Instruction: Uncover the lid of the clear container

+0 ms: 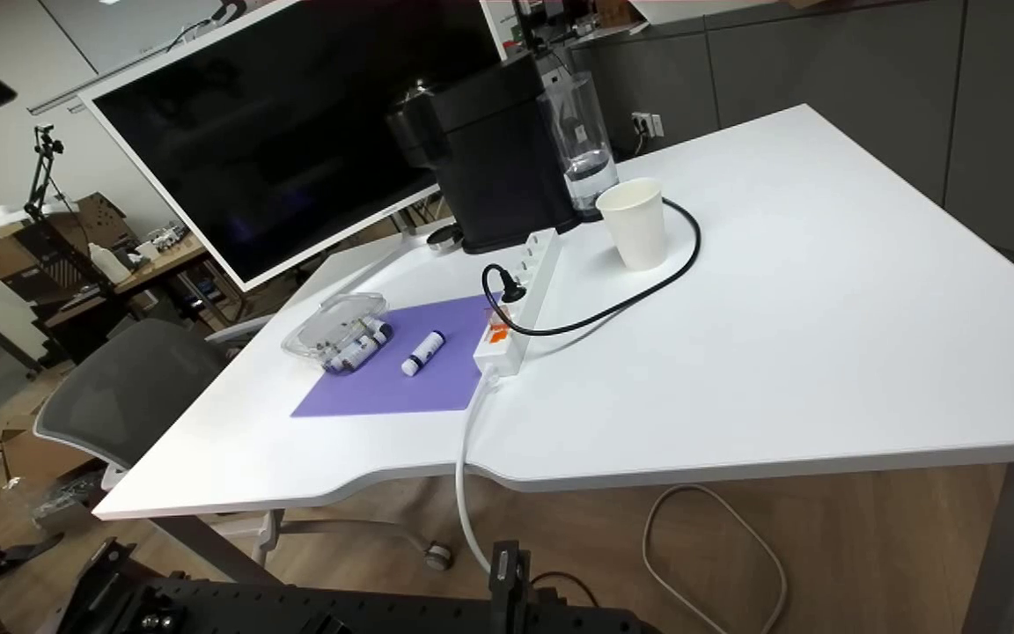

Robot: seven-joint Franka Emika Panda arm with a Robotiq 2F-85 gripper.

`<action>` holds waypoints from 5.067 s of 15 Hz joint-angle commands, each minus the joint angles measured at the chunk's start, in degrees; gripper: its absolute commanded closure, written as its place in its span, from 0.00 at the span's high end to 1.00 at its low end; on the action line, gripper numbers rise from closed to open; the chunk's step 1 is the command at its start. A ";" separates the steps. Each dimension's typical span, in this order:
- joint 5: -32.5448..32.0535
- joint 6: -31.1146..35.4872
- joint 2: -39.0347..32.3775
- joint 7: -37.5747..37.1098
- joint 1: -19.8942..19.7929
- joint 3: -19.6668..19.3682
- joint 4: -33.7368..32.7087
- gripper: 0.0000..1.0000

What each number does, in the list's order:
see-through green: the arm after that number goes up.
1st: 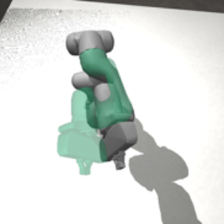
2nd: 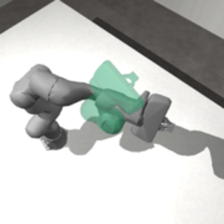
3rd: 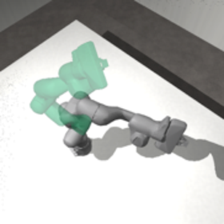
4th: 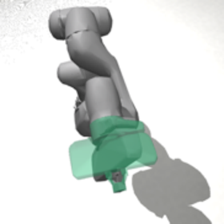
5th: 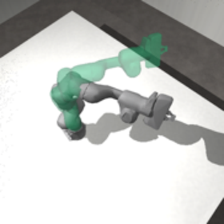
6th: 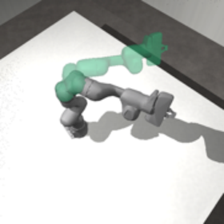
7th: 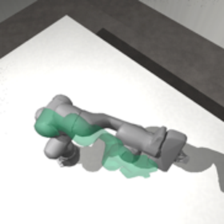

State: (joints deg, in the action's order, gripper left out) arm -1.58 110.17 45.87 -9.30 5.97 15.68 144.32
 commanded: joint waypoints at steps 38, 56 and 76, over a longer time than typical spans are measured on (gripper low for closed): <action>-64.82 35.61 -48.89 -9.92 -0.56 -4.29 4.68 1.00; -78.48 28.35 -64.87 -26.82 3.96 -6.65 -6.11 1.00; -78.76 25.96 -65.32 -27.45 6.63 -5.05 -7.64 1.00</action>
State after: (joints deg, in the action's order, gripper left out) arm -80.33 137.32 -22.16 -35.17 12.40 10.16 135.37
